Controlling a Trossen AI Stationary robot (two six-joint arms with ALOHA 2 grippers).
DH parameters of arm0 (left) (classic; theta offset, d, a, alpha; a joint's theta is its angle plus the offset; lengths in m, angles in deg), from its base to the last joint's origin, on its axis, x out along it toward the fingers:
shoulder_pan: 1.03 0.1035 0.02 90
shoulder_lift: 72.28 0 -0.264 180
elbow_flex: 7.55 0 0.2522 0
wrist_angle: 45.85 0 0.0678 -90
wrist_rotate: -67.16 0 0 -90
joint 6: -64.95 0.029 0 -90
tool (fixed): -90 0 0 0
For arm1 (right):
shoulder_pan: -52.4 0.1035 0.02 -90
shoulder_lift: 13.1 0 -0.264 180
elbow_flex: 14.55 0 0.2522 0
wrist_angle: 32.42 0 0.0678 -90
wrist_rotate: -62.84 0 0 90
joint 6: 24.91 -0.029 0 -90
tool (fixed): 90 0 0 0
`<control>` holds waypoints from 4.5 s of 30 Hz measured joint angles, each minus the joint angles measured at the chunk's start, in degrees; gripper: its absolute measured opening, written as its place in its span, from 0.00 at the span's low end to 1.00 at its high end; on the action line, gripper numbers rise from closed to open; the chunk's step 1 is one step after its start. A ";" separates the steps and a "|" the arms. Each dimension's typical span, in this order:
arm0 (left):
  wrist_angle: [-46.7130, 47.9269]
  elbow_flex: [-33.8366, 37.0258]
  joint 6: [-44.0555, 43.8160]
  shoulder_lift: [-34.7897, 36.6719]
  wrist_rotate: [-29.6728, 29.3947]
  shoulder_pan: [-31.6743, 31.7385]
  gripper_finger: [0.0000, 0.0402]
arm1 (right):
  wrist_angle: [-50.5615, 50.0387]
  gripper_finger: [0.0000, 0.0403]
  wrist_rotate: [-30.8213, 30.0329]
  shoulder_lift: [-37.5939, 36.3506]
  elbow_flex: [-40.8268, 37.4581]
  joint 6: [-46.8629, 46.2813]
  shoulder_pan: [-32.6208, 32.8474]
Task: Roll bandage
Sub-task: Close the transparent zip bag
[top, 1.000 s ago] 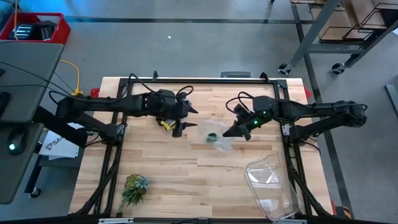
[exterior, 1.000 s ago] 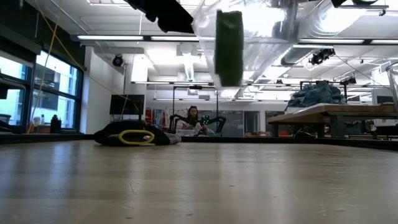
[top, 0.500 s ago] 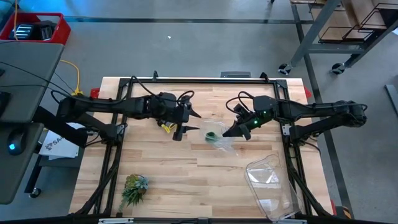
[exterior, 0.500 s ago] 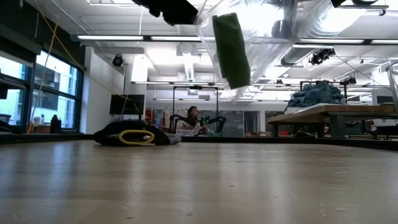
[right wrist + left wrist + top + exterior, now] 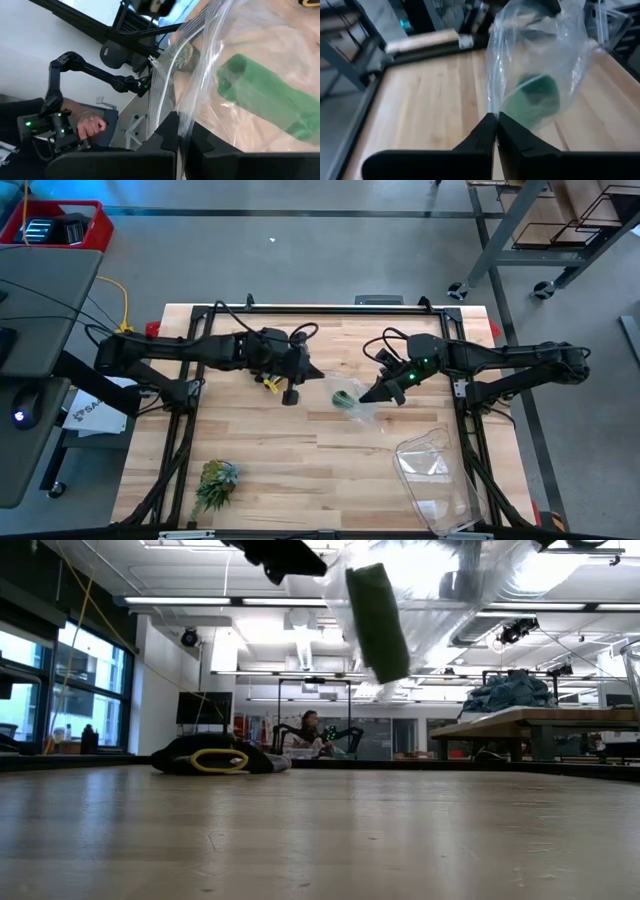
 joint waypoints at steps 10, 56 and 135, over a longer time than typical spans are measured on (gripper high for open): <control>20.36 -5.06 -4.45 3.97 4.97 -0.09 0.00 | 0.21 0.03 -2.95 0.09 0.00 -4.58 -1.81; 20.13 -4.94 -28.83 14.19 14.71 2.12 0.00 | -41.67 0.45 -17.41 17.40 40.19 65.56 -5.96; 42.71 -7.65 -7.87 14.12 -1.95 -2.56 0.00 | -50.99 0.00 -9.73 27.08 44.11 59.62 -4.72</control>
